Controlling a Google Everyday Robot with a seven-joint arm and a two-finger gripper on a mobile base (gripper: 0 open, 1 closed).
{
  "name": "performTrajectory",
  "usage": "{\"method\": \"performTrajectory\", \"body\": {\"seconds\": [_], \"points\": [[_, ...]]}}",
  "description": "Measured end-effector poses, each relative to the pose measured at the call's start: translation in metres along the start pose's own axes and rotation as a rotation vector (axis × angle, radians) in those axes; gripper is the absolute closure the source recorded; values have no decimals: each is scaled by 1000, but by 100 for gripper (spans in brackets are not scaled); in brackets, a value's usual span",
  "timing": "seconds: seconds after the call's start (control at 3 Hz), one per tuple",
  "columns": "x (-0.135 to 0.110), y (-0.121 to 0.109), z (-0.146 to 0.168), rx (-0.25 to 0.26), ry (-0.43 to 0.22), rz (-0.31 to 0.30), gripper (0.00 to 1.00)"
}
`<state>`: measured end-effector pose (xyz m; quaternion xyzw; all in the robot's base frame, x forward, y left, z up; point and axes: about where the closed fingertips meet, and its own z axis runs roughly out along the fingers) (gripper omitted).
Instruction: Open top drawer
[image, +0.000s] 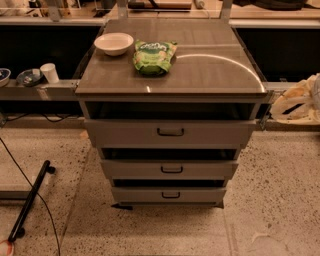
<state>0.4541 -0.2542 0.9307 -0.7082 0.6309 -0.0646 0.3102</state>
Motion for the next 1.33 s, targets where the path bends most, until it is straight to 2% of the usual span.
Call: {"method": "performTrajectory", "body": {"seconds": [1.0, 1.33], "points": [[0, 0, 0, 0, 0, 0, 3], [0, 0, 0, 0, 0, 0, 0]]}}
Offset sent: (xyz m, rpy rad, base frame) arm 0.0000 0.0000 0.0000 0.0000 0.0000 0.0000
